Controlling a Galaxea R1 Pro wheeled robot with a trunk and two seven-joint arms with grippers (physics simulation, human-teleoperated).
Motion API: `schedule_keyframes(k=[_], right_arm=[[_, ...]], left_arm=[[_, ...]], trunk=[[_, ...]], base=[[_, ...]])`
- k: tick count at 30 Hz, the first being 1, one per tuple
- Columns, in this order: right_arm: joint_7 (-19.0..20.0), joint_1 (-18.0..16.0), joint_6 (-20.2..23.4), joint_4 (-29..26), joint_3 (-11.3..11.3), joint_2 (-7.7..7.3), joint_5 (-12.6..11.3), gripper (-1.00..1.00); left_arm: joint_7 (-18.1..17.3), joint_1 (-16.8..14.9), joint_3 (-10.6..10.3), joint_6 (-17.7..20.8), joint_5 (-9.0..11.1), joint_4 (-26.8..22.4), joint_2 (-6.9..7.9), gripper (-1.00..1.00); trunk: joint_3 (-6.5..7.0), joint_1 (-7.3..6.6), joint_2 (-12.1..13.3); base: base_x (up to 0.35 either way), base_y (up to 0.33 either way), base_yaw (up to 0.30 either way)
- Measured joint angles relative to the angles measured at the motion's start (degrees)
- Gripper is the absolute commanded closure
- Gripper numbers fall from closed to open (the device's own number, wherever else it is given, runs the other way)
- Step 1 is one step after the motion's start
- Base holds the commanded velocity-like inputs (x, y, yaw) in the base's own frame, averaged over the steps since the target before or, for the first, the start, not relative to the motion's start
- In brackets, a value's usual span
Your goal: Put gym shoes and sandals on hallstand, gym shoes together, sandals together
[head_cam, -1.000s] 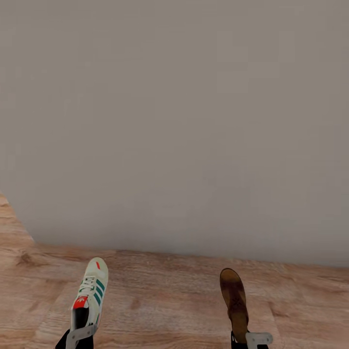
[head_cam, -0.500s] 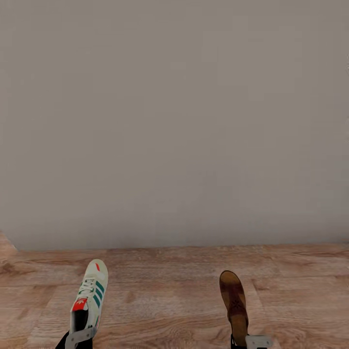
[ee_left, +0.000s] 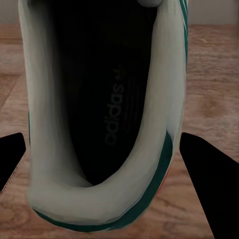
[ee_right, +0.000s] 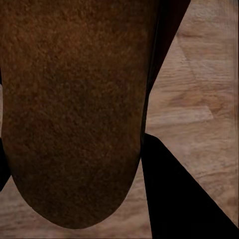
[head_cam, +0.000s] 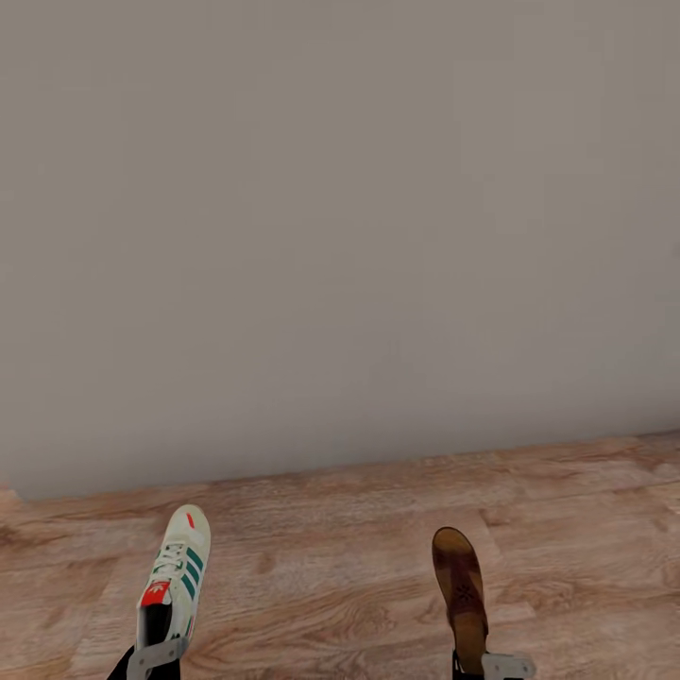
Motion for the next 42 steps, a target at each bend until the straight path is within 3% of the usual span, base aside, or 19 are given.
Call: schedule_keyframes(k=[10, 27, 42], right_arm=[[-0.04, 0.00, 0.02, -0.02, -0.46, -0.17, 0.06, 1.00], [-0.04, 0.00, 0.02, -0.02, -1.03, -0.20, 0.07, 1.00], [-0.07, 0.00, 0.02, -0.02, -1.02, -0.20, 0.05, 1.00]], left_arm=[[0.00, 0.00, -0.01, 0.00, 0.00, 0.01, 0.00, 1.00], [-0.01, 0.06, -0.08, 0.00, 0.04, 0.03, -0.09, 1.00], [-0.01, 0.08, -0.08, 0.00, 0.05, 0.03, -0.09, 1.00]], trunk=[[0.00, -0.01, 0.00], [0.44, -0.06, 0.02], [3.13, -3.35, 6.03]], base=[[-0.015, 0.283, -0.278], [0.000, 0.017, -0.300], [0.000, 0.000, -0.300]])
